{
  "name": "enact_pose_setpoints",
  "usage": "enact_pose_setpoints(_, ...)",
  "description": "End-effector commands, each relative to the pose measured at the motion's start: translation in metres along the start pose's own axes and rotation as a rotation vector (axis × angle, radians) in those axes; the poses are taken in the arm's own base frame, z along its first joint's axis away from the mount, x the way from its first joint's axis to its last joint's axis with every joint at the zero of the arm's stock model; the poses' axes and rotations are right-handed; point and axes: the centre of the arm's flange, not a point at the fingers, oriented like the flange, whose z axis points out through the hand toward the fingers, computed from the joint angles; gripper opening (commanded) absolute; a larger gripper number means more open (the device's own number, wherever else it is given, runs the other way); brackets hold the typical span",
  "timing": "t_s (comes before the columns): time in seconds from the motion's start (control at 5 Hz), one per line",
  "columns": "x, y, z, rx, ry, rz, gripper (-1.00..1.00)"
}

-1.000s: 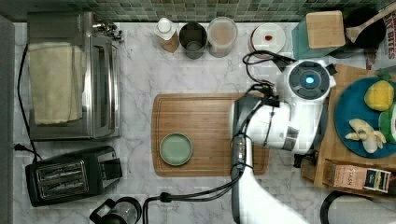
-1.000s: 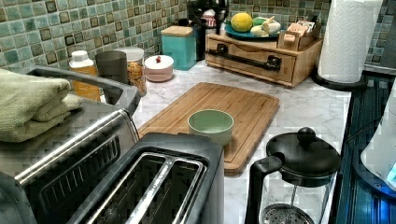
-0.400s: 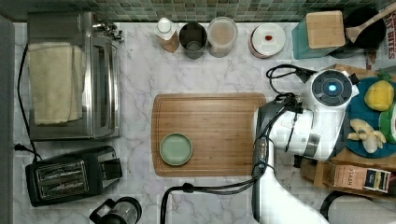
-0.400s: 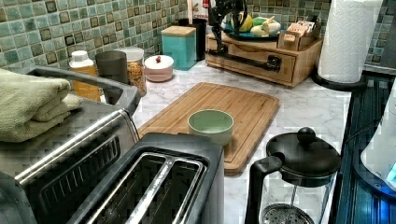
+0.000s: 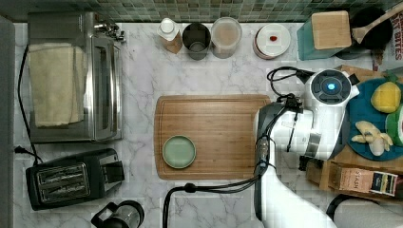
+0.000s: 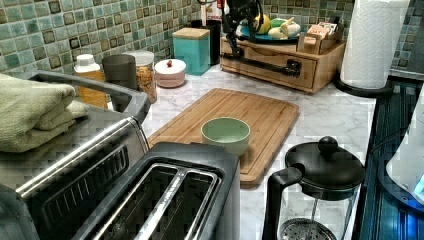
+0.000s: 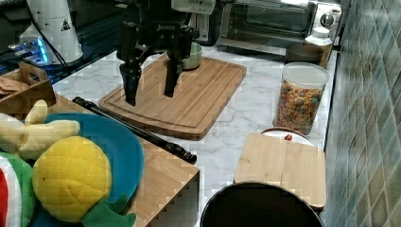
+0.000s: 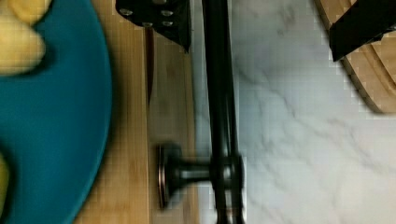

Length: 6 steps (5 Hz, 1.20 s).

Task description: Open the drawer.

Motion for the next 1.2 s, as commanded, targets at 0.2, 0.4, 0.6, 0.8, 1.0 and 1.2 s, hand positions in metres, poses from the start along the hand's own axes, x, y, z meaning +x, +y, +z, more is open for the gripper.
enact_pose_setpoints(0.2, -0.009, 0.027, 0.036, -0.047, 0.029, 0.009, 1.0)
enact_pose_setpoints(0.4, -0.016, 0.025, 0.053, -0.065, 0.0, 0.044, 1.0)
enact_pose_setpoints(0.6, -0.023, 0.028, 0.066, -0.037, -0.006, 0.046, 1.0)
enact_pose_setpoints(0.8, -0.024, 0.021, 0.086, -0.009, 0.006, 0.057, 1.0)
enact_pose_setpoints(1.0, -0.027, 0.018, 0.105, 0.003, 0.038, 0.06, 1.0)
enact_pose_setpoints(1.2, -0.025, 0.015, 0.112, 0.012, 0.047, 0.03, 1.0)
